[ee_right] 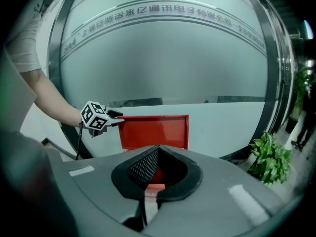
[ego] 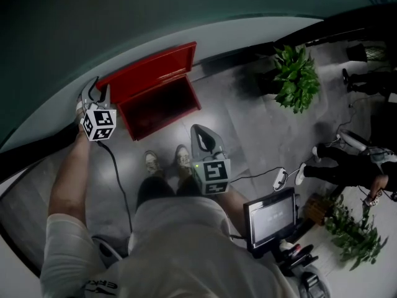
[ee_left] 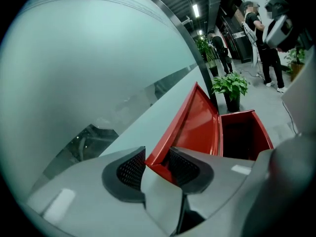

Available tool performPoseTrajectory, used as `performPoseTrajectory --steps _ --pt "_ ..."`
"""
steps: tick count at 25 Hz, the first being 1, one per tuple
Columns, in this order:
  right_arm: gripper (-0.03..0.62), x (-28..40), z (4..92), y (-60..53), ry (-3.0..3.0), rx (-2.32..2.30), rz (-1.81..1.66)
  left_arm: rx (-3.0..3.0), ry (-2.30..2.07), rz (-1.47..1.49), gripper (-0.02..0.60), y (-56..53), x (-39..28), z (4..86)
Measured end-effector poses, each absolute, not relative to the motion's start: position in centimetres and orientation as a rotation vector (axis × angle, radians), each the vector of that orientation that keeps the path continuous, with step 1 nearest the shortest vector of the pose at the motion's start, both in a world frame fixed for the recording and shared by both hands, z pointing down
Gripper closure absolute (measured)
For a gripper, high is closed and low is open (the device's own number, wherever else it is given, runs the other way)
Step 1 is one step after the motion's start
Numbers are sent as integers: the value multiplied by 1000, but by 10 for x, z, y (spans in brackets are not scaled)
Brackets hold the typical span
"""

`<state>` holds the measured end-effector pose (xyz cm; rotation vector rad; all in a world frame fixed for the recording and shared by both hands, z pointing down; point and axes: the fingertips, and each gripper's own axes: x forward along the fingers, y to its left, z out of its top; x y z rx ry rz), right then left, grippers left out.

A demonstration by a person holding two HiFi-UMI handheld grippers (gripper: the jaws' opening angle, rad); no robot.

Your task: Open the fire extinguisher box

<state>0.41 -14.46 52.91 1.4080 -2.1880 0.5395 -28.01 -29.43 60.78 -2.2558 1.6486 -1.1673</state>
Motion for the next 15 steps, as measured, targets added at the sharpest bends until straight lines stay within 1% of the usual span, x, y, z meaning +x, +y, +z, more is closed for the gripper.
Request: performPoseTrajectory --steps 15 --pt "580 6 531 -144 -2177 1400 534 -2266 1796 -1143 437 -307 -295 618"
